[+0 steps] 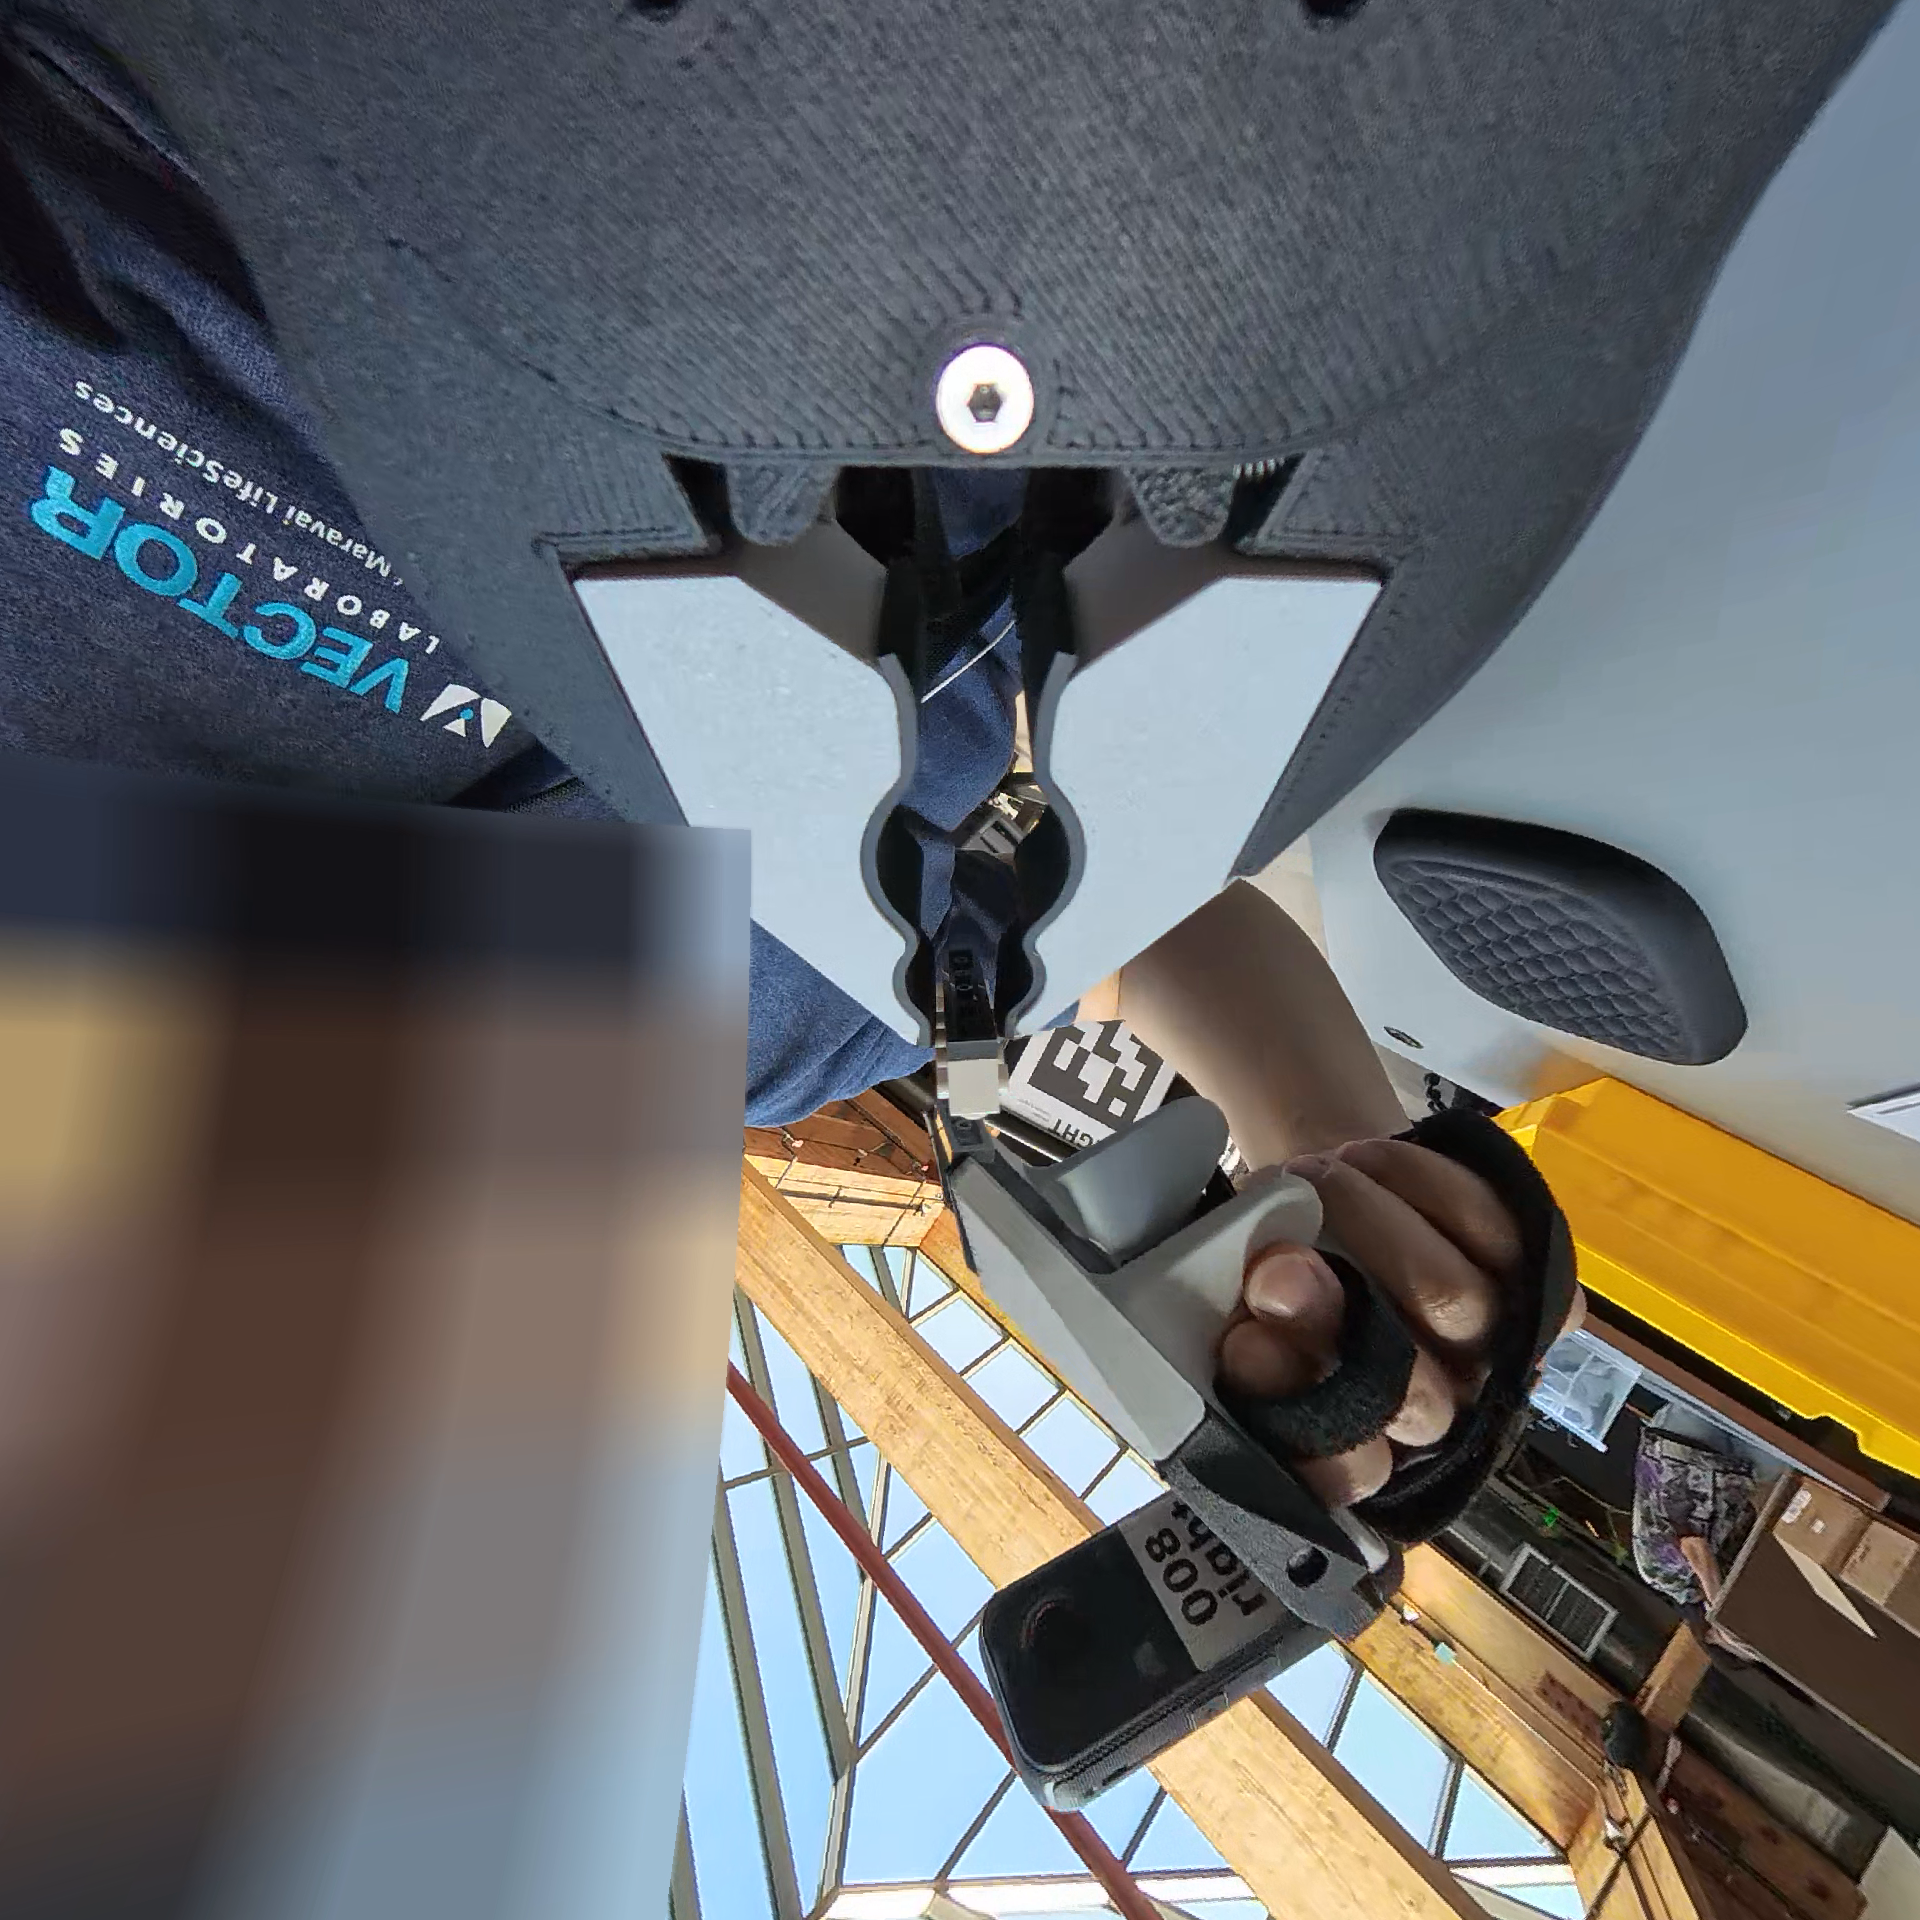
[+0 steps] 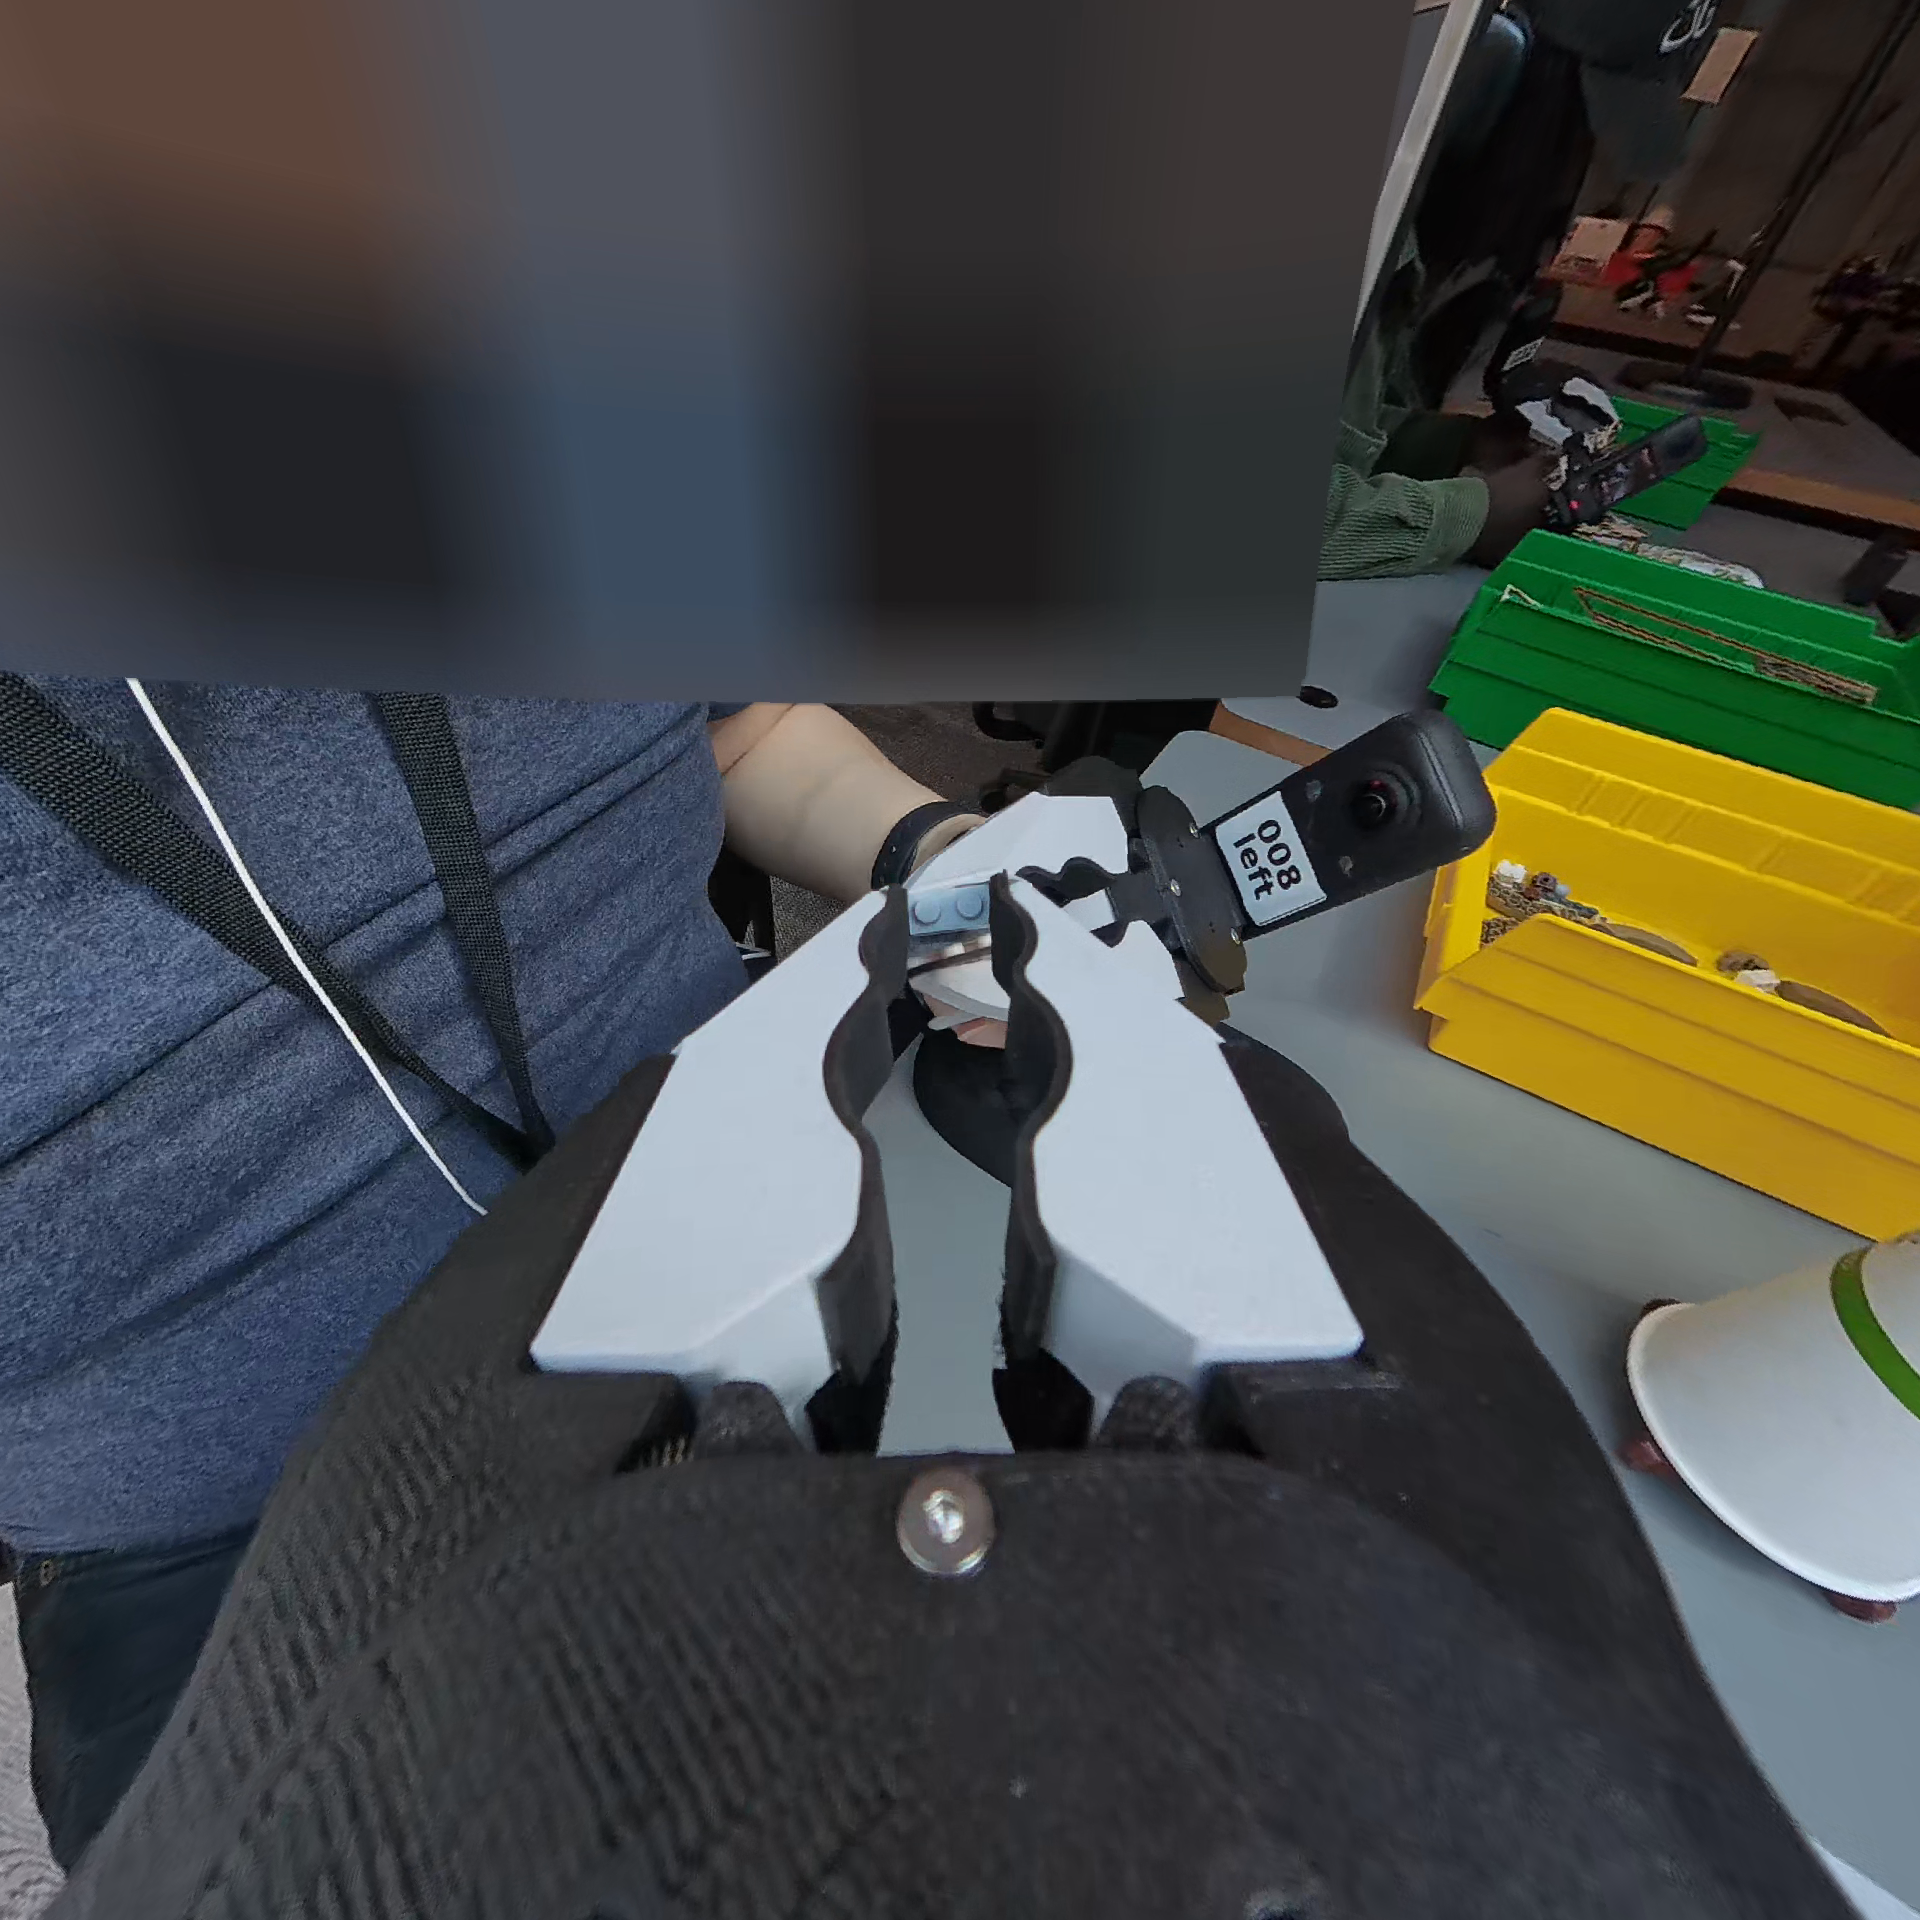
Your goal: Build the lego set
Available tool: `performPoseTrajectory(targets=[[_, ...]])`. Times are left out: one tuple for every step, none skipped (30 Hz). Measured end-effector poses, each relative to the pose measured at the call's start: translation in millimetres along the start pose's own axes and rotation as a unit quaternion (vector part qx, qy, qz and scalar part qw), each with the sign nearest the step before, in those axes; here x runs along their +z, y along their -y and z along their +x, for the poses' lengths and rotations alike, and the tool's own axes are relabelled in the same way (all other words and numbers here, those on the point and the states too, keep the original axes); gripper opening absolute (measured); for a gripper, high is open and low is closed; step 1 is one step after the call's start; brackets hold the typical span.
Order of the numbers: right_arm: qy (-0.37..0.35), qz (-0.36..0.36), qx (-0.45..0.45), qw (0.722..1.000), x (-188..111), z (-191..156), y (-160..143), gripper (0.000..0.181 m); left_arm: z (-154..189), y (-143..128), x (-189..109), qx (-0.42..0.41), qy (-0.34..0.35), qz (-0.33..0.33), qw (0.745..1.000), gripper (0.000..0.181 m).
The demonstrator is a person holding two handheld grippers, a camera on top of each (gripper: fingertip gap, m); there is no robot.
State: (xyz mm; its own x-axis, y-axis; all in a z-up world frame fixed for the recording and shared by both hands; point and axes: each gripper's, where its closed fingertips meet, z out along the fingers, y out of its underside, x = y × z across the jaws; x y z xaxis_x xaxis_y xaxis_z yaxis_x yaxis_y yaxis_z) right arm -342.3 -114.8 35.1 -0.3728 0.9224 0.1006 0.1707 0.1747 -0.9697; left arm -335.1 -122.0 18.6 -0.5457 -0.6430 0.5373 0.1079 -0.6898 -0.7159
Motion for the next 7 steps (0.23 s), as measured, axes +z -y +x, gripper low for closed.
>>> performPoseTrajectory(targets=[[0.002, -0.002, 0.001, 1.0, 1.2, 0.3, -0.8, 0.015, 1.1, -0.7, 1.2, -0.001, -0.004, -0.001, 1.0, 0.009], [0.013, -0.003, 0.002, 1.0, 2.5, -2.8, -1.9, 0.015, 1.1, -0.6, 2.1, -0.001, -0.004, 0.0, 1.0, 0.009], [0.018, -0.005, 0.002, 1.0, 4.0, -4.8, -3.0, 0.015, 0.4, -0.3, 2.6, -0.002, -0.001, 0.001, 1.0, 0.009], [0.02, -0.001, 0.003, 1.0, 5.1, -5.6, -2.8, 0.015, 0.5, -0.6, 3.0, -0.004, -0.002, 0.0, 1.0, 0.009], [0.022, 0.005, 0.006, 1.0, 5.5, -6.4, -2.2, 0.015, 1.7, -1.3, 3.3, -0.006, -0.006, -0.003, 1.0, 0.009], [0.023, 0.008, 0.009, 1.0, 5.1, -6.7, -2.4, 0.015, 3.6, -1.9, 3.6, -0.007, -0.012, -0.005, 1.0, 0.009], [0.025, 0.01, 0.007, 1.0, 4.3, -8.0, -2.7, 0.014, 5.7, -2.4, 4.0, -0.008, -0.018, -0.006, 1.0, 0.009]])
